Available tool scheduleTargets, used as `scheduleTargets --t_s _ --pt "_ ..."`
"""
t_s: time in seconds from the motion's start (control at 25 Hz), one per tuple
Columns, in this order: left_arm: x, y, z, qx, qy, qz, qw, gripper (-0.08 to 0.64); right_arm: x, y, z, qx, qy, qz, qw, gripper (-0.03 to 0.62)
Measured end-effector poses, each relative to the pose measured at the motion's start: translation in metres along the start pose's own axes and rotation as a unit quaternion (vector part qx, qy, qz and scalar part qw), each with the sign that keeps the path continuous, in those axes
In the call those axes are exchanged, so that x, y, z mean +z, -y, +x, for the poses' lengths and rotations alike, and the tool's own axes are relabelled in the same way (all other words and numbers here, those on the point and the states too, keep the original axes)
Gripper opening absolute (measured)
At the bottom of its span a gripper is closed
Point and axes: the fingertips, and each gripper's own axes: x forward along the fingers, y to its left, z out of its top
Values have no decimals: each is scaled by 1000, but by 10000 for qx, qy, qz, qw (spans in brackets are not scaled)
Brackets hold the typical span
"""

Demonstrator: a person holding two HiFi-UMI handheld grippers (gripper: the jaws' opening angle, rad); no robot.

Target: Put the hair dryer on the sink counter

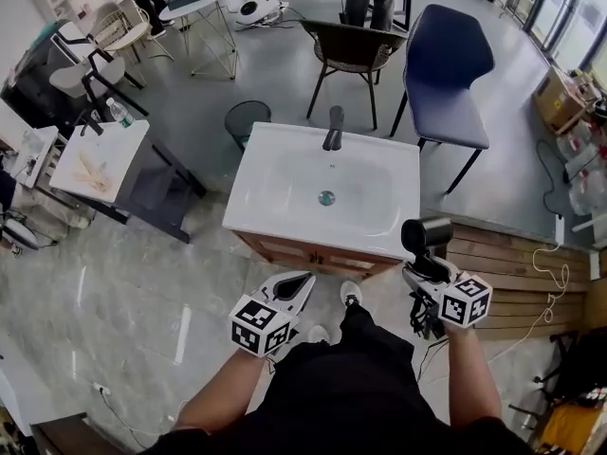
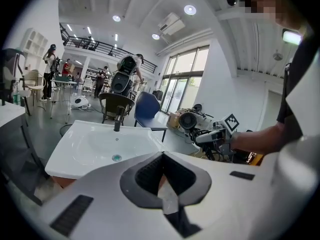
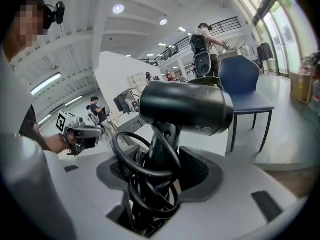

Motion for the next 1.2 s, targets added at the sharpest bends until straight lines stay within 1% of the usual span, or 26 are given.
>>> scheduleTargets --t_s 0.28,0.48,0.6,0.68,0.8,0.92,1.04,1.2 --pt "13 -40 1 490 -34 -155 9987 0 33 43 49 92 -577 -730 9956 238" --pt "39 -66 30 692 26 -180 9974 0 54 80 96 273 -871 -975 9910 238" --pt "55 -75 56 740 66 -206 9970 0 62 105 122 357 -1174 -1250 9845 238" --pt "62 -79 70 799 52 -202 9966 0 66 121 137 414 -1412 -1576 9765 238" --pt "68 -87 84 939 13 -264 9952 0 73 142 162 549 -1773 -2195 9578 238" --pt "69 -93 96 1135 -17 -355 9929 0 76 165 188 732 -2135 -2870 9310 238" --pt "68 -100 105 1385 -75 -459 9893 0 74 185 212 975 -2523 -3537 8954 238" --pt "65 -110 112 1693 -195 -528 9840 0 72 200 241 1261 -2973 -4251 8456 238"
